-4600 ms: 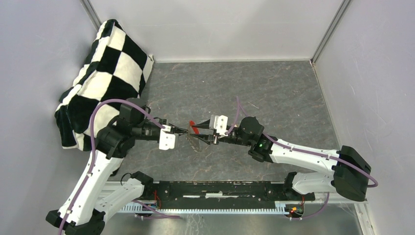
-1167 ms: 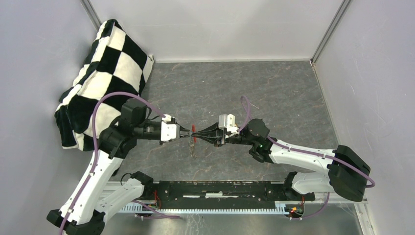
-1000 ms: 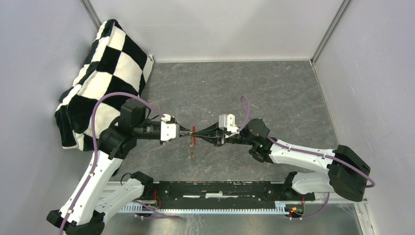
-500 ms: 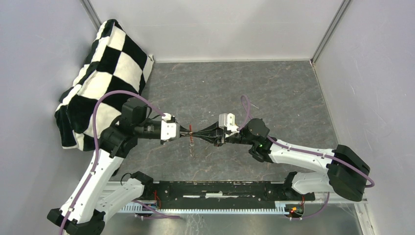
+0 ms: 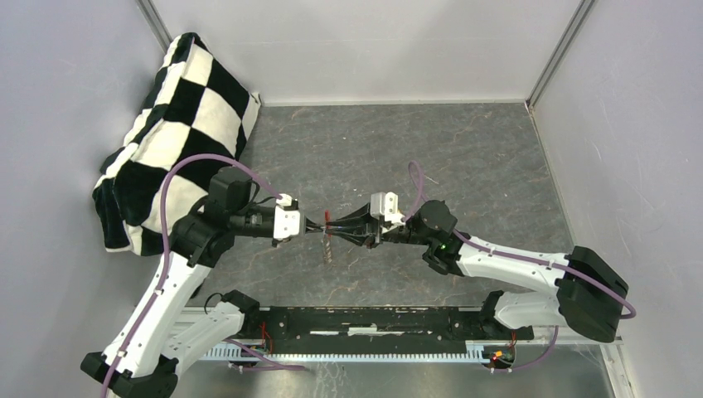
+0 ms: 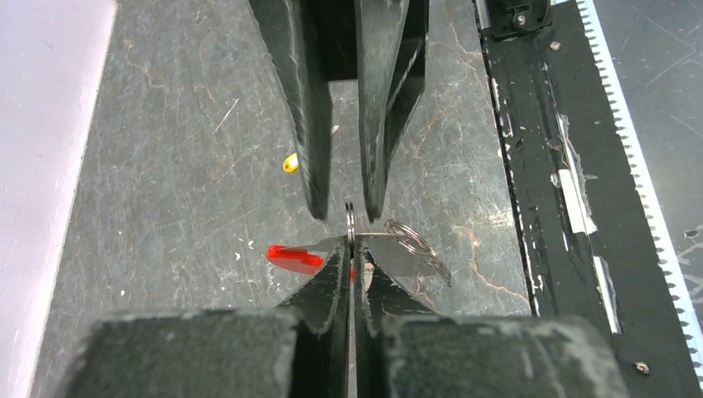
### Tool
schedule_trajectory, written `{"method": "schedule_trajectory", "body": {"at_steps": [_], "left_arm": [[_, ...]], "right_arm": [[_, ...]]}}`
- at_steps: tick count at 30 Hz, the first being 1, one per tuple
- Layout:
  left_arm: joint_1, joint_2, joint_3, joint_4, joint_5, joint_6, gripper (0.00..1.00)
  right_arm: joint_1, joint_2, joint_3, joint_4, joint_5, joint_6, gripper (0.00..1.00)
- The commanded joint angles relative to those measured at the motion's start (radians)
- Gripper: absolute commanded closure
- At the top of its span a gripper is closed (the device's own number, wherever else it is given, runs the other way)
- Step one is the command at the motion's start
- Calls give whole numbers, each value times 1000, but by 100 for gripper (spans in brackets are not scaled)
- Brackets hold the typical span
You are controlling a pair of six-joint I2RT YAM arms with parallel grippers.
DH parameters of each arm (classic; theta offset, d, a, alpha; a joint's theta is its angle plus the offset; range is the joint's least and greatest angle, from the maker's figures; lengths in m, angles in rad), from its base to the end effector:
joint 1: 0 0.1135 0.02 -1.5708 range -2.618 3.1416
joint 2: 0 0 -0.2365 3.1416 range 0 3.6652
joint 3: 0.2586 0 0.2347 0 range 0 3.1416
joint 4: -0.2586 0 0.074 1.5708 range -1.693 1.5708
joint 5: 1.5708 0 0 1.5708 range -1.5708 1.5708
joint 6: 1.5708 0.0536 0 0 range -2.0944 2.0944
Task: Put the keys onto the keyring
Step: Adjust the keyring.
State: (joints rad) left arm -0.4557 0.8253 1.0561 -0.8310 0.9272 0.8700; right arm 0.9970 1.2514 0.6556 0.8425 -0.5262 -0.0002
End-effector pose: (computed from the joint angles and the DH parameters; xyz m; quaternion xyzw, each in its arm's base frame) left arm 0.1197 -0.1064 0.3376 0.6513 0.4953 -0.3013 0.4897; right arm 0.1315 0.2531 0.2898 -0.4640 0.4232 0.5045 0.5925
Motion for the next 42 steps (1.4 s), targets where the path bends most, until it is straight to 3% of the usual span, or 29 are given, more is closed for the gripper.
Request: {"method": "schedule_trajectory", "body": {"at_steps": [1, 5, 10, 17, 18, 19, 20, 24, 27, 32, 33, 36, 37, 42], "left_arm": [[-1, -24, -6, -34, 67, 126, 98], [-2, -54, -21, -108, 141, 302, 98], [-2, -76, -5, -183, 177, 518, 98], [-1, -100, 2, -268, 183, 758, 98], [-2, -108, 0, -268, 183, 774, 98], [-2, -115, -1, -268, 183, 789, 98], [-1, -119, 0, -269, 183, 798, 98], [-2, -121, 10, -268, 183, 802, 98], [-1, -123, 10, -269, 180, 787, 98], [-1, -122, 4, -265, 157, 730, 98], [-1, -120, -1, -257, 149, 694, 98], [-1, -119, -24, -244, 131, 611, 98], [-1, -124, -36, -239, 129, 594, 98], [-1, -153, -65, -194, 123, 486, 98]], "right_arm": [[-29, -108, -37, 15, 18, -31, 61], [-74, -223, -113, -44, 59, -56, 46], [-102, -322, -155, -152, 122, -96, 41], [-125, -327, -181, -202, 177, -81, 33], [-126, -322, -183, -205, 191, -80, 25], [-128, -318, -185, -212, 199, -82, 3], [-130, -314, -185, -219, 209, -83, 2], [-137, -299, -190, -222, 251, -51, 2], [-144, -278, -175, -289, 446, 92, 2], [-180, -142, -108, -369, 371, 76, 2], [-183, -102, -89, -391, 366, 75, 7], [-187, 51, 5, -501, 349, 87, 38], [-189, 95, 25, -513, 324, 105, 42], [-190, 267, 38, -413, 210, 190, 30]]}}
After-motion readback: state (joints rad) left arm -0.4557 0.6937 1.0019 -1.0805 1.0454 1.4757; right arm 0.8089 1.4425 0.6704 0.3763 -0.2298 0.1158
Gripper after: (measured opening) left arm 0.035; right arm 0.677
